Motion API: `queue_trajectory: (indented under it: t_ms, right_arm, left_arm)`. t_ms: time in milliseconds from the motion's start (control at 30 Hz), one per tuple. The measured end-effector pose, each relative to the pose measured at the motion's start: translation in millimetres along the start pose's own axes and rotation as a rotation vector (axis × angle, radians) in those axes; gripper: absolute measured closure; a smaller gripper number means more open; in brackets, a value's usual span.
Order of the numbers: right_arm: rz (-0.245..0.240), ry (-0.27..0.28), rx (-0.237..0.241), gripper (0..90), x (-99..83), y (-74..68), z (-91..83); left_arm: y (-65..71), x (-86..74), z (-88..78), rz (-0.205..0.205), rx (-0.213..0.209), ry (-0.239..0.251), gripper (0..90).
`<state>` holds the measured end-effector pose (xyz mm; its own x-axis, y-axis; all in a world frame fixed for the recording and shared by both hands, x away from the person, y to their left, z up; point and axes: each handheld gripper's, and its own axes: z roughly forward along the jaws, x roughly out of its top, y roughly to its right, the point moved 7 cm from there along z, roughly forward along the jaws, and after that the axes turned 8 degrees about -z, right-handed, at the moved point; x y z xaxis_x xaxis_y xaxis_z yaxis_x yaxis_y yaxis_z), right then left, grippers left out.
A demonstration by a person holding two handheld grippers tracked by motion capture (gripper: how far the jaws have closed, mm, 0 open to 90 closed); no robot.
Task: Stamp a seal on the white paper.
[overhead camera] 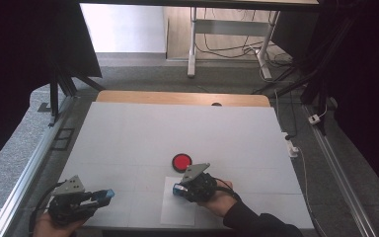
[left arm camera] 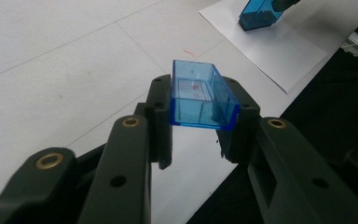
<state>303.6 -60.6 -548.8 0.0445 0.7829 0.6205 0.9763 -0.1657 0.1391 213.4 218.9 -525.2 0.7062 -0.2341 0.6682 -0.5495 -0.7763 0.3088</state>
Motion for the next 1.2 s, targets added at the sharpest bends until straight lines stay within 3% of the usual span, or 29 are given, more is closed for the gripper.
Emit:
queue_trajectory:
  t_ms: [500,800,1100,1200]
  right_arm:
    - [-0.044,-0.017,-0.029,71.8,0.4,-3.1,0.5]
    - [0.032,0.026,0.029,71.8,-3.2,3.4,0.5]
    - [-0.017,0.008,-0.01,71.8,-1.1,-1.7,1.1]
    - [0.003,0.016,0.008,71.8,-2.5,0.8,0.8]
  left_arm:
    - [-0.1,0.0,0.2,0.001,0.001,-0.002,67.5]
    - [0.0,-0.1,0.0,0.001,0.001,-0.001,67.5]
    - [0.1,0.0,0.1,0.002,0.001,-0.002,67.5]
    - [0.1,0.0,0.1,0.002,0.003,-0.002,67.5]
